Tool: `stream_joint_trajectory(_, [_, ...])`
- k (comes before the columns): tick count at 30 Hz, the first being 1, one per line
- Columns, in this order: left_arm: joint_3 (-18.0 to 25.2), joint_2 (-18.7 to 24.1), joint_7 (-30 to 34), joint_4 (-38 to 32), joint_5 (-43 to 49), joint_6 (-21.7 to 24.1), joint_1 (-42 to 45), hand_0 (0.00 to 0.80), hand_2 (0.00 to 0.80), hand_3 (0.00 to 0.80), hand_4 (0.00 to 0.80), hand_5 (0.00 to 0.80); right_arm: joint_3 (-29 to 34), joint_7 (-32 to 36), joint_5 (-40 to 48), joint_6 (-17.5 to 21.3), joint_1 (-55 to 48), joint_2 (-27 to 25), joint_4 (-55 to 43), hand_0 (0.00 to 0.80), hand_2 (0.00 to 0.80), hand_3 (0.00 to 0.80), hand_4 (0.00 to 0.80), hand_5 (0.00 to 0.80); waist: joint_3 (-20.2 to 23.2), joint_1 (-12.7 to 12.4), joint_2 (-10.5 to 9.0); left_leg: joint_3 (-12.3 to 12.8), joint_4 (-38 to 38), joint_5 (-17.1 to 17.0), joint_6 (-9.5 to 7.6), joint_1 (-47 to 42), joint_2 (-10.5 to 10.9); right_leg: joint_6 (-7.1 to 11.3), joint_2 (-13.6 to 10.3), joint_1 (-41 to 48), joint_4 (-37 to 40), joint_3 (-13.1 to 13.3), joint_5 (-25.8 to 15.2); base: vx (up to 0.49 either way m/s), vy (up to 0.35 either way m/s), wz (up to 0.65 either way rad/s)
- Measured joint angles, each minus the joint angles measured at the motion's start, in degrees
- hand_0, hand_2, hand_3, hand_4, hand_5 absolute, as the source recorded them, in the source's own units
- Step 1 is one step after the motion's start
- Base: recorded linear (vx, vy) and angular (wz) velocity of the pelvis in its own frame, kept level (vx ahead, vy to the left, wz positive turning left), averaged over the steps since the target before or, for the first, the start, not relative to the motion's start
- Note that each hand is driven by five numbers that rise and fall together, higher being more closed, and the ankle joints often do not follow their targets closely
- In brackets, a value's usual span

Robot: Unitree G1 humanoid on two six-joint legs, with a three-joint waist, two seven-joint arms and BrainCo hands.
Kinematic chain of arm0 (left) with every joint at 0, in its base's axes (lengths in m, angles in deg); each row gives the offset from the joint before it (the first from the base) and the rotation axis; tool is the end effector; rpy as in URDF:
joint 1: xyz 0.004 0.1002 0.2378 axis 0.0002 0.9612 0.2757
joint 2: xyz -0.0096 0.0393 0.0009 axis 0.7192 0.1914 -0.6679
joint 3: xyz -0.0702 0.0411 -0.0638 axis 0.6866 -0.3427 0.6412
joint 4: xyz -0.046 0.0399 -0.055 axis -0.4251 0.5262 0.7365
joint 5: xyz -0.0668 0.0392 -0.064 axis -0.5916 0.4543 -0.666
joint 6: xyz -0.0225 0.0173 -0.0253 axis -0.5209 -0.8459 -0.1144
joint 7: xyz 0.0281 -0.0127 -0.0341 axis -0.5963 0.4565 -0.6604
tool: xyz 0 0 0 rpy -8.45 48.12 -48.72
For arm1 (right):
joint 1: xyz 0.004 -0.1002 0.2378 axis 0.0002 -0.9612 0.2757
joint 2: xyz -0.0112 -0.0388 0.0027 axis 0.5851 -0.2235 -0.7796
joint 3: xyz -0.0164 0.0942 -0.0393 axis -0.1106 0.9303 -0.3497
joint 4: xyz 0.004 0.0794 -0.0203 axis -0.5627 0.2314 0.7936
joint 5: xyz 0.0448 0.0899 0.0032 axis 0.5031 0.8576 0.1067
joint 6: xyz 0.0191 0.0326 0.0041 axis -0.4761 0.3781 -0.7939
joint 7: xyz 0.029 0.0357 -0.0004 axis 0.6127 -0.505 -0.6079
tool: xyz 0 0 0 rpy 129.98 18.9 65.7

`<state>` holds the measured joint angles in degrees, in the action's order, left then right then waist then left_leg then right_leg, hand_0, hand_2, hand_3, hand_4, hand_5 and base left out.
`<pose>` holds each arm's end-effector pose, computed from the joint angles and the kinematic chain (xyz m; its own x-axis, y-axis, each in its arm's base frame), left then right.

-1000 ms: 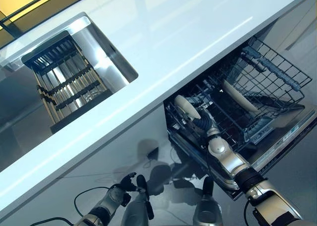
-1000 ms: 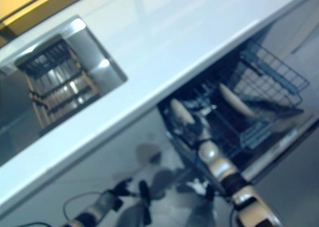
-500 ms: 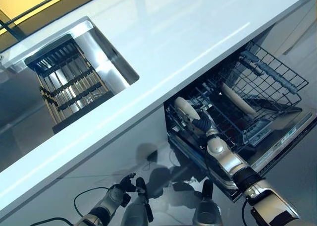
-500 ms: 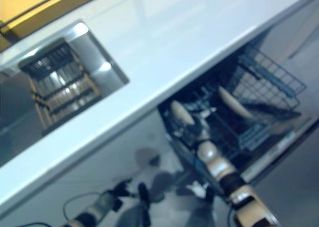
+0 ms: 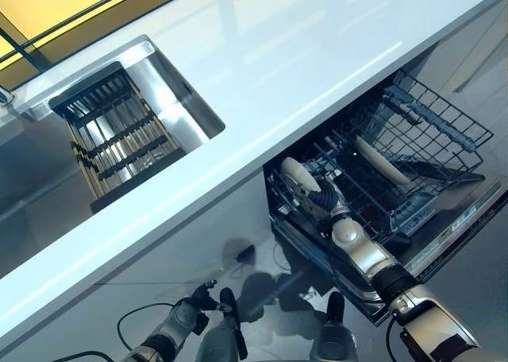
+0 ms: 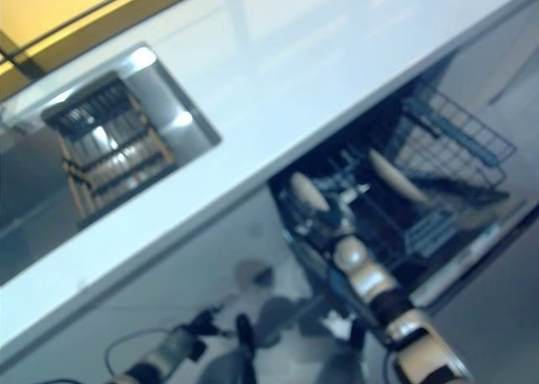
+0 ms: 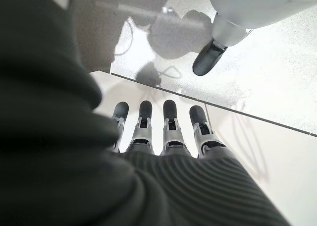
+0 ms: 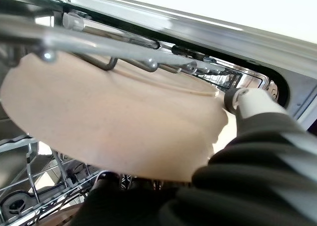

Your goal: Take plates into dishwasher

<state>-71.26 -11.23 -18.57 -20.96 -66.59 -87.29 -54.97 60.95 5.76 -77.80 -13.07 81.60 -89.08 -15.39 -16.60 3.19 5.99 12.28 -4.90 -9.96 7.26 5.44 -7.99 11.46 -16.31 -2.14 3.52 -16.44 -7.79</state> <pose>0.1599 0.1793 -0.0893 0.6380 -0.0340 -0.7693 0.4904 0.7882 0.3718 0.2791 -0.1575 0.0457 0.9981 0.0379 -0.0477 -0.0596 0.7705 -0.6346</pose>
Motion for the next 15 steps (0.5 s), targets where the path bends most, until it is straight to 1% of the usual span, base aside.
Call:
stream_joint_trajectory(1, [0.0,0.0,0.0,-0.01,0.0,0.0,0.02,0.0,0.0,0.0,0.0,0.0,0.0,0.05,0.01,-0.36,0.08,0.03,-0.02,0.496,0.496,0.496,0.496,0.496,0.0,-0.03,0.0,-0.01,0.0,-0.01,-0.01,-0.02,-0.01,0.0,0.0,0.01,-0.04,0.0,0.0,0.0,0.0,0.0])
stream_joint_trajectory(2, [0.0,0.0,0.0,-0.02,0.01,0.0,0.02,0.0,0.0,0.0,0.0,0.0,0.0,0.2,0.03,-0.49,0.09,0.03,-0.01,0.402,0.402,0.402,0.402,0.402,0.01,-0.04,0.0,-0.02,0.0,-0.02,-0.01,-0.04,-0.01,0.0,0.0,0.01,-0.09,0.0,0.0,0.0,0.0,0.0])
stream_joint_trajectory(3, [0.0,0.0,0.0,-0.02,0.01,0.0,0.01,0.0,0.0,0.0,0.0,0.0,-0.01,0.47,0.07,-0.61,0.05,0.04,0.02,0.351,0.351,0.351,0.351,0.351,0.01,-0.05,0.0,-0.03,0.0,-0.02,-0.02,-0.04,-0.01,-0.01,0.0,0.01,-0.12,0.0,0.0,0.0,0.0,0.0])
stream_joint_trajectory(4, [0.0,0.0,0.01,-0.07,0.01,-0.02,0.01,0.0,0.0,0.0,0.0,0.0,-0.02,0.81,0.5,-1.37,-0.24,0.29,0.73,0.0,0.0,0.0,0.0,0.0,0.01,-0.24,-0.01,-0.05,0.0,-0.03,-0.02,-0.07,-0.02,-0.01,0.0,0.02,-0.18,0.0,0.0,0.0,0.0,0.0])
stream_joint_trajectory(8, [0.01,0.0,0.01,-0.13,0.02,-0.14,0.01,0.0,0.0,0.0,0.0,0.0,0.08,0.81,1.04,-3.9,-1.18,-0.15,3.85,0.0,0.0,0.0,0.0,0.0,0.01,-1.01,-0.02,-0.08,0.0,-0.03,-0.03,-0.05,-0.03,-0.01,0.0,0.01,-0.22,-0.02,0.0,0.0,0.0,0.0])
stream_joint_trajectory(15, [0.05,0.0,0.01,-0.13,0.03,-0.31,0.61,0.0,0.0,0.0,0.0,0.0,0.1,0.77,1.17,-4.02,-1.84,-0.21,4.49,0.0,0.0,0.0,0.0,0.0,0.02,-1.0,-0.04,-0.08,0.0,-0.04,-0.03,-0.06,-0.03,-0.01,0.01,0.05,-0.21,-0.05,0.0,0.0,0.0,0.0])
